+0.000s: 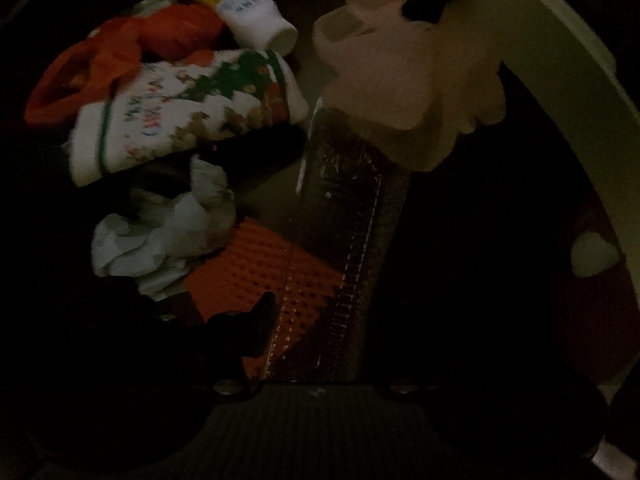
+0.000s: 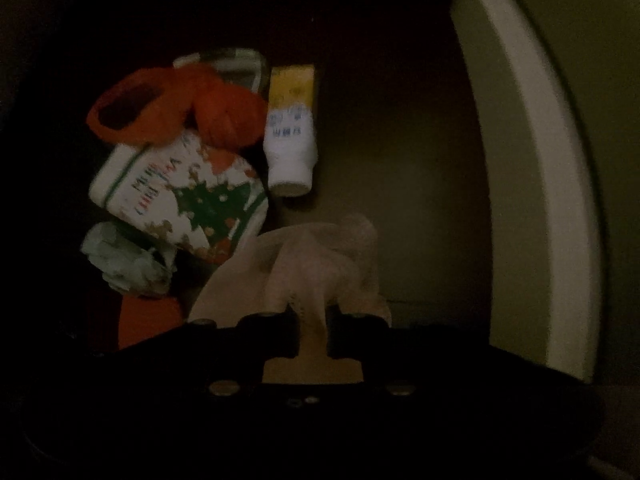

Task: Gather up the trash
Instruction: 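Grasp the pink mesh bag with the right tool while the left grasps the clear tray, then lift both held items up over the teal wastebasket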

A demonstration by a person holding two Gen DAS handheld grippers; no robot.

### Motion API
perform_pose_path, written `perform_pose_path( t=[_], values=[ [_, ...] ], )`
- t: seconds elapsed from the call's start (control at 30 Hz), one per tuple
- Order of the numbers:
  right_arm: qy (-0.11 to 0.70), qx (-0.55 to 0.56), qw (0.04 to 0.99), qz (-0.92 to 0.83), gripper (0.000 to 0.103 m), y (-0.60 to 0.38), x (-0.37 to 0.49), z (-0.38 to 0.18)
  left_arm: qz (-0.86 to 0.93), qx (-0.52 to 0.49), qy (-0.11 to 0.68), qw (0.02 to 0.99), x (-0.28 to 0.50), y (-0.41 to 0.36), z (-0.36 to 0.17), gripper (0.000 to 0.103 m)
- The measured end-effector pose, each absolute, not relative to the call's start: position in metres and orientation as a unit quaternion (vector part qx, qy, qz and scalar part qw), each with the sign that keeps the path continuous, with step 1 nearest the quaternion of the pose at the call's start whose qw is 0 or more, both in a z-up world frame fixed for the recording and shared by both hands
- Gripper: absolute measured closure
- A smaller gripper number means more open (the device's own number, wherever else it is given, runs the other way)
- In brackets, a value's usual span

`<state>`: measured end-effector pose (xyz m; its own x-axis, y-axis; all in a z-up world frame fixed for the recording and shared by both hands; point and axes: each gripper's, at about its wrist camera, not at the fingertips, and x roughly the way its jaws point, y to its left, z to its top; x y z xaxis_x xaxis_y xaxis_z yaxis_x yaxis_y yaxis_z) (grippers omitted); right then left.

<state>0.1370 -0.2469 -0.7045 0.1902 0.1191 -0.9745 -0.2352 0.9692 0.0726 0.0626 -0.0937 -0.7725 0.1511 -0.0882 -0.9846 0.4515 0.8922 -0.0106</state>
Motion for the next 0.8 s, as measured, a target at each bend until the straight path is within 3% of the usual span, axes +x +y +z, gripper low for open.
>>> perform_pose_path(
  t=[0.23,0.8],
  values=[
    [0.6,-0.039,0.793,0.099,0.094,-0.248,0.141,-0.627,-0.145,0.082,0.613,0.772,0.07,-0.071,-0.693,0.06],
    [0.49,-0.04,0.862,0.125,0.094,-0.216,0.204,-0.343,-0.065,0.017,0.53,0.845,0.159,0.023,-0.39,0.059]
  ],
)
